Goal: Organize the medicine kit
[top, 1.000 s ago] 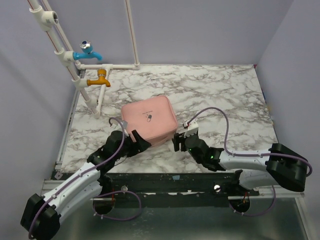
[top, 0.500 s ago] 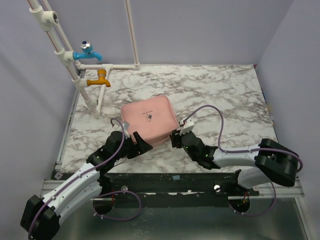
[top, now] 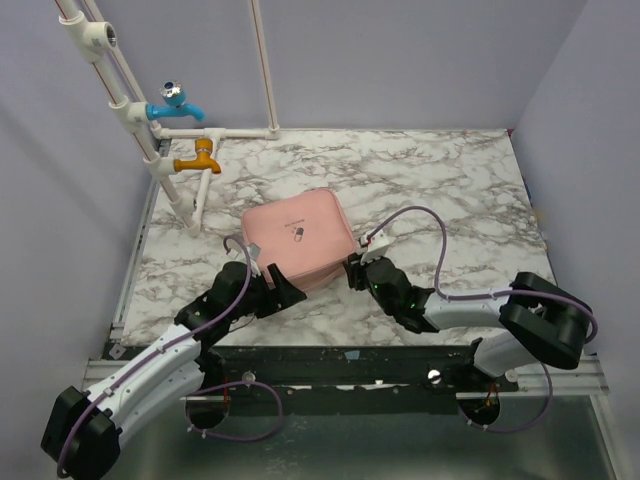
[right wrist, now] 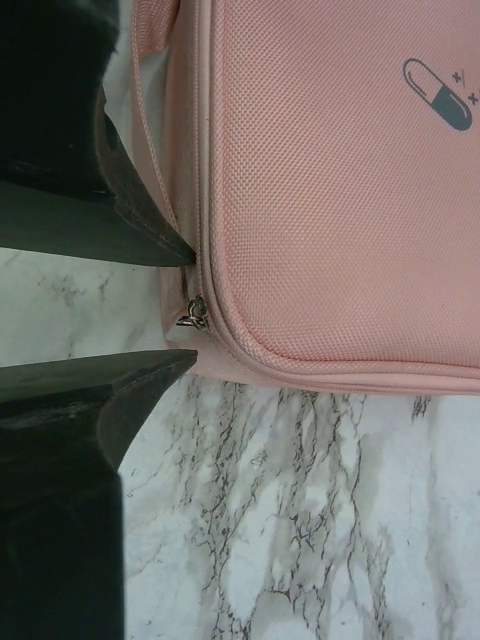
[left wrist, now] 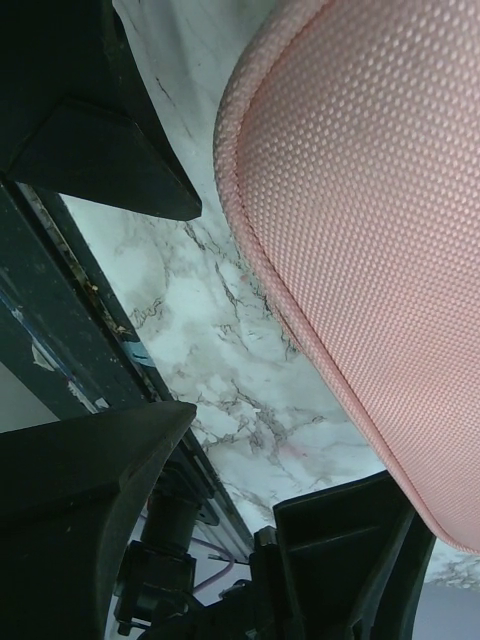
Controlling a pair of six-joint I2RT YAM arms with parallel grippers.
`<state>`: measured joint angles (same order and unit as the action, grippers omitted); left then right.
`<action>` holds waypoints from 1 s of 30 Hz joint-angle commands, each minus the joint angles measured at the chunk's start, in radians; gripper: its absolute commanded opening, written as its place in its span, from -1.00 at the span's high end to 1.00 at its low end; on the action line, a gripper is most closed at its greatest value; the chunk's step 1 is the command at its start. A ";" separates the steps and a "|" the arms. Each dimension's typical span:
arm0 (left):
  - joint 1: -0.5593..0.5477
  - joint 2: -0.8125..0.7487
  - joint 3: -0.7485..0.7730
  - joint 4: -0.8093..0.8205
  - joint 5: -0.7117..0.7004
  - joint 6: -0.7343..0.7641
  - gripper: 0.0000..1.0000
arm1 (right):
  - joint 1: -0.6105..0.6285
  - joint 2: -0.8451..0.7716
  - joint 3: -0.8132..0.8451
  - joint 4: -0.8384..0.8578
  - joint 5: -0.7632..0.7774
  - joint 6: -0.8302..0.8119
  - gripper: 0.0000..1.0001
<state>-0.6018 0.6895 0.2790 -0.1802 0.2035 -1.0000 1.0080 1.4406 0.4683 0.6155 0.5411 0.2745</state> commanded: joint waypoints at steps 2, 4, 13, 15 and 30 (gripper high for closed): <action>0.005 0.004 -0.012 0.024 0.027 -0.003 -0.51 | -0.035 0.033 0.002 0.047 -0.059 -0.054 0.19; 0.005 0.005 -0.011 0.024 0.028 -0.003 -0.51 | -0.045 0.033 0.002 0.050 -0.071 -0.072 0.20; 0.005 0.023 -0.018 0.048 0.036 -0.003 -0.52 | -0.143 0.022 -0.031 0.112 -0.251 -0.162 0.22; 0.005 0.030 -0.017 0.054 0.041 -0.003 -0.52 | -0.162 0.029 -0.027 0.113 -0.307 -0.183 0.33; 0.005 0.015 -0.017 0.040 0.057 0.003 -0.52 | -0.190 0.092 0.000 0.181 -0.388 -0.264 0.97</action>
<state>-0.6018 0.7235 0.2760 -0.1478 0.2264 -0.9997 0.8303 1.5051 0.4438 0.7578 0.1944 0.0395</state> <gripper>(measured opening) 0.757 0.093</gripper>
